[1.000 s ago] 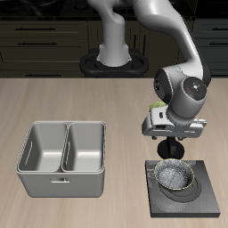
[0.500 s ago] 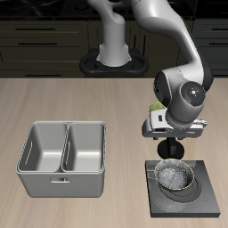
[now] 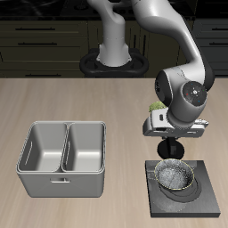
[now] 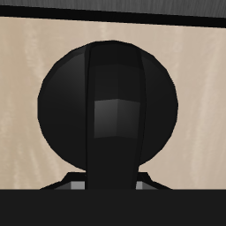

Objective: Place the black bowl on the flat stove and turn on the flat stove

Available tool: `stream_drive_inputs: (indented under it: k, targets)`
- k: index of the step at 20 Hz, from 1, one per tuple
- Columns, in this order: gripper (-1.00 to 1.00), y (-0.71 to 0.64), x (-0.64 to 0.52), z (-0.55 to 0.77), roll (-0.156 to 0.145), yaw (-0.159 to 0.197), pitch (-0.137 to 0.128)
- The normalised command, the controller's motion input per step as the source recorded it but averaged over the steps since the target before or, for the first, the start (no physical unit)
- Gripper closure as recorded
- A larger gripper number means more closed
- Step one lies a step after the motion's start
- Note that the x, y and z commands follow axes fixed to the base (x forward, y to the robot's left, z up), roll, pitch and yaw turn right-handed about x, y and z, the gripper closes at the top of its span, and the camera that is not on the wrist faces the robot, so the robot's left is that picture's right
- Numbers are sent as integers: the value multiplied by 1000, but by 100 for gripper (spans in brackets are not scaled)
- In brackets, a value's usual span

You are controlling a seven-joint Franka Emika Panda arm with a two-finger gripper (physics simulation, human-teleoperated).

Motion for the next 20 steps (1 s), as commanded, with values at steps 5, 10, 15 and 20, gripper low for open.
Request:
stream_drive_inputs:
  k: [5,10,15,20]
  targets:
    - [100,-91,-23,56,-11,-20,-8]
    - [100,-95,-2,65,6,18,-26]
    - [100,-329,40,146,-10,86,-72]
    - [100,-226,-15,178,-5,49,-41]
